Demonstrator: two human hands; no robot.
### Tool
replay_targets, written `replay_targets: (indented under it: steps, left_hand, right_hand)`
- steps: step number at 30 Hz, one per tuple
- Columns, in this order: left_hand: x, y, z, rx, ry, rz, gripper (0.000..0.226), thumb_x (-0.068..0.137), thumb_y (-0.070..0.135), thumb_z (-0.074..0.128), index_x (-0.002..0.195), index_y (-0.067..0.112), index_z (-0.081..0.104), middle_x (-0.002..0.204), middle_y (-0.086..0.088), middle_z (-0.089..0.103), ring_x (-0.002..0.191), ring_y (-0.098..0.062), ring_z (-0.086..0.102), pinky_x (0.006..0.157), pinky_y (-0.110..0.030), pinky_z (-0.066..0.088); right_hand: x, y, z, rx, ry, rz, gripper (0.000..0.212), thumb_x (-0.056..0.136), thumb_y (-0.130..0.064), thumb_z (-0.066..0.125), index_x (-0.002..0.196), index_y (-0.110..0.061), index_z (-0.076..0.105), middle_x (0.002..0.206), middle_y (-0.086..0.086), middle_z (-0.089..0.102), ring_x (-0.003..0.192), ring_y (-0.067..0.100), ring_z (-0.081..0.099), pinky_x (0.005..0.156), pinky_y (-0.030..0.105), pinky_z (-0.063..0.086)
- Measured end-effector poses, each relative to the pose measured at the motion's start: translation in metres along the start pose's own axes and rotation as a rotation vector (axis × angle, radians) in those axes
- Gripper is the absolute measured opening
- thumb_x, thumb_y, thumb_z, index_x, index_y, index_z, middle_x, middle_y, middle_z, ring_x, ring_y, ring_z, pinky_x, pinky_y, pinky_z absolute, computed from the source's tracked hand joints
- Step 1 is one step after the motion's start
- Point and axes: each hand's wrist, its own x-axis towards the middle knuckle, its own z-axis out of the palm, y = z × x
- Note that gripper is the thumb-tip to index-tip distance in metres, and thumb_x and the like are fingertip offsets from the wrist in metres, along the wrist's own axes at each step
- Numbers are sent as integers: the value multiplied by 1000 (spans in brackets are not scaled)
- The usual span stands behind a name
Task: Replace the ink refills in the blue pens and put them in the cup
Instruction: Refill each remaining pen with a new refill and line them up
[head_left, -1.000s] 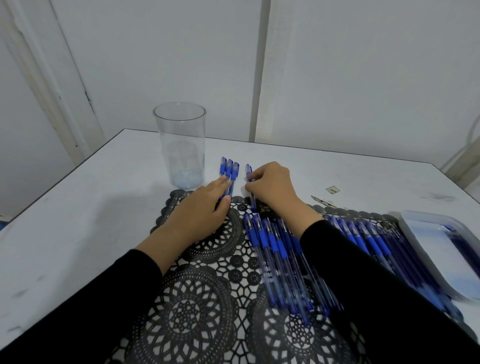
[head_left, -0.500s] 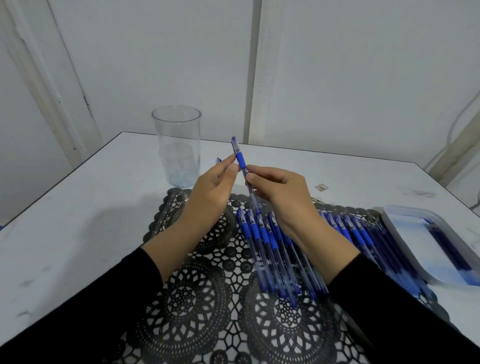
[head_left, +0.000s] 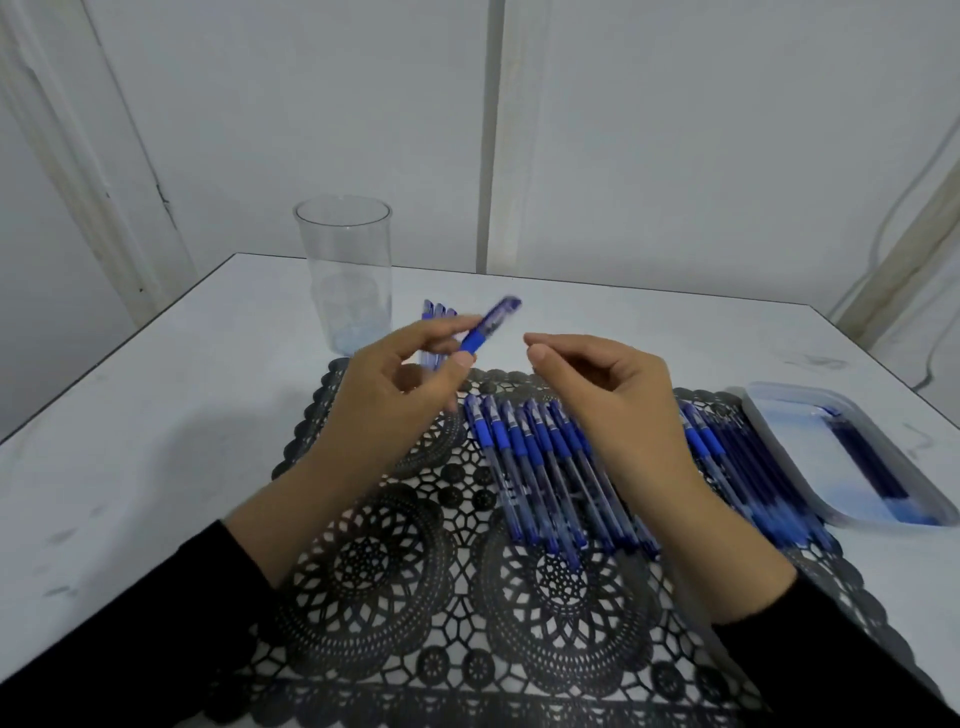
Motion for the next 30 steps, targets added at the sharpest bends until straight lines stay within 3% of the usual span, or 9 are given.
replay_targets:
  steps: [3,7,12,15,18,22,30]
  left_hand:
    - [-12,-12,-11,201,-126,74,31,92,16,67,116,35,69,82,26,66,54,-5,48,55,-12,41]
    - [-20,-18,-14,321,-183,185,28,89,22,70,116,27,70,92,33,66,67,4,60,63,-6,43]
    - [-18,-26,-15,378,-215,242,34,86,28,71,121,27,70,95,17,70,83,-9,65,71,-16,49]
    - [-17,-29,-16,422,-247,275,36,86,15,75,120,27,70,88,12,68,78,-11,61,70,-18,47]
    - [-17,-31,-15,426,-250,234,41,86,13,75,119,36,68,83,13,63,73,-14,57,66,-31,49]
    - [-15,-33,-12,374,-256,189,45,86,11,74,118,42,67,81,10,61,68,-17,54,65,-45,49]
    - [-15,-34,-12,358,-297,180,47,88,12,69,128,36,59,77,7,54,72,-12,52,68,-35,49]
  right_hand:
    - [-6,3,-8,-75,-63,-23,24,86,-21,72,110,-20,74,93,-7,75,89,9,69,80,22,56]
    - [-10,13,-7,-222,-165,-58,21,84,-24,74,105,-22,75,91,-9,75,88,11,69,81,31,57]
    - [-12,23,-9,-258,-201,-43,16,84,-23,73,100,-22,76,87,-6,74,84,11,68,76,25,57]
    - [-14,27,-8,-282,-233,-43,17,84,-19,74,101,-20,76,87,-4,73,82,12,68,75,22,56]
    - [-14,27,-7,-276,-214,-47,14,85,-12,73,98,-17,76,86,-5,74,79,7,67,72,14,52]
    - [-15,27,-5,-297,-186,-47,13,86,-12,73,96,-20,75,86,-2,73,79,9,66,73,18,54]
    - [-18,29,-1,-360,-199,-52,11,89,-14,69,96,-23,71,85,-5,70,81,8,64,76,27,55]
